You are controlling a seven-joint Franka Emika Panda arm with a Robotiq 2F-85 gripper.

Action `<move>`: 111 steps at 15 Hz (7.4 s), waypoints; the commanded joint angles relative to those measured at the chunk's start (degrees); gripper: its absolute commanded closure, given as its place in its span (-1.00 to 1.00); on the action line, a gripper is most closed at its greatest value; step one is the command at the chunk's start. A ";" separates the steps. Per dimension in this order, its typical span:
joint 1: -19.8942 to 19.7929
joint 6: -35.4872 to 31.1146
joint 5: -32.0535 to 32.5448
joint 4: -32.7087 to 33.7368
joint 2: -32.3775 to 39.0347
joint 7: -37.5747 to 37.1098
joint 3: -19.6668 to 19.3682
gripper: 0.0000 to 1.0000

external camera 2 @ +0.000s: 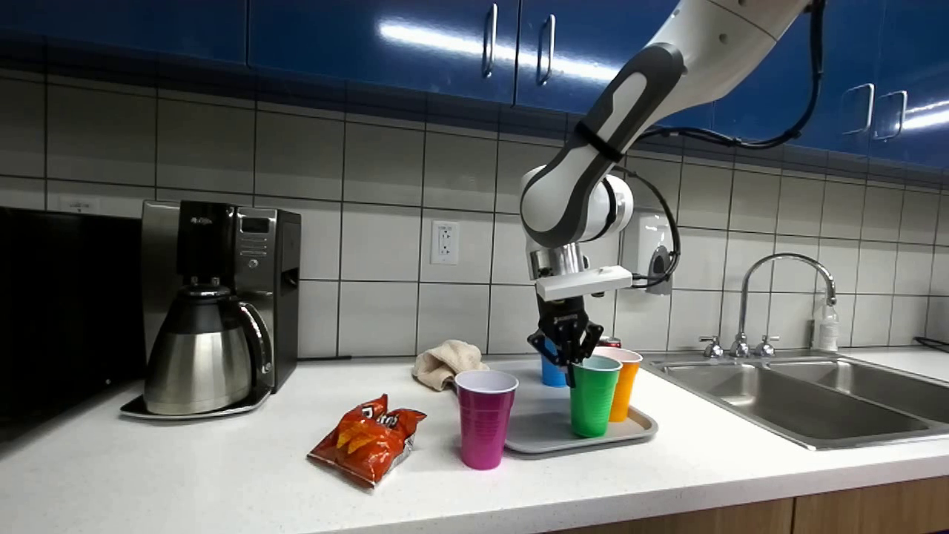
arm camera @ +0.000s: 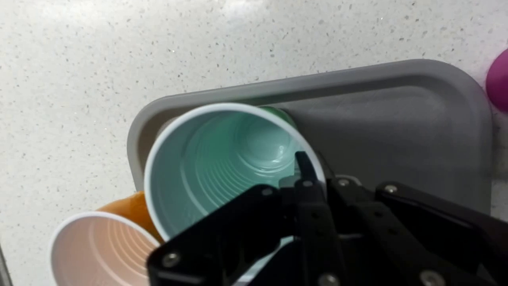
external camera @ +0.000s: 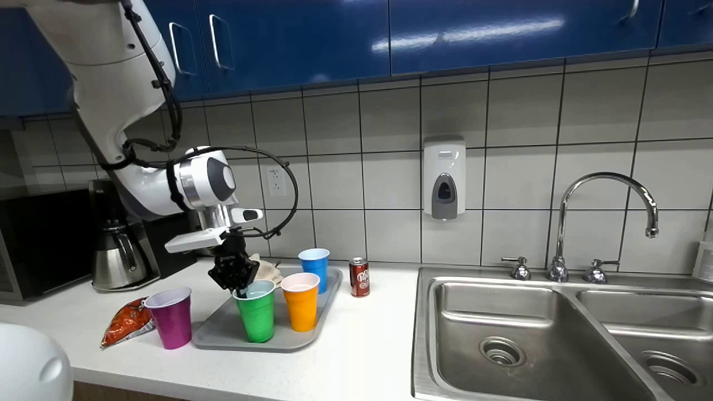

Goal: Put the green, maroon and yellow cups on the tray

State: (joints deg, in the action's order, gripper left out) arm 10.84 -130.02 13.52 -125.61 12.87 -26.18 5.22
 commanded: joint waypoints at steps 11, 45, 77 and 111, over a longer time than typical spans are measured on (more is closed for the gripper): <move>1.32 4.80 2.03 1.61 0.28 -2.76 -1.63 -0.46; -0.17 7.36 0.19 -0.04 -8.06 -0.79 0.15 -1.00; 2.59 2.71 -7.97 1.00 -5.24 7.09 5.42 -1.00; 5.14 -5.98 -11.36 0.48 1.79 12.55 6.74 0.60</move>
State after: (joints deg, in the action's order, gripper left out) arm 16.12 -135.39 2.89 -125.02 14.89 -14.73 12.03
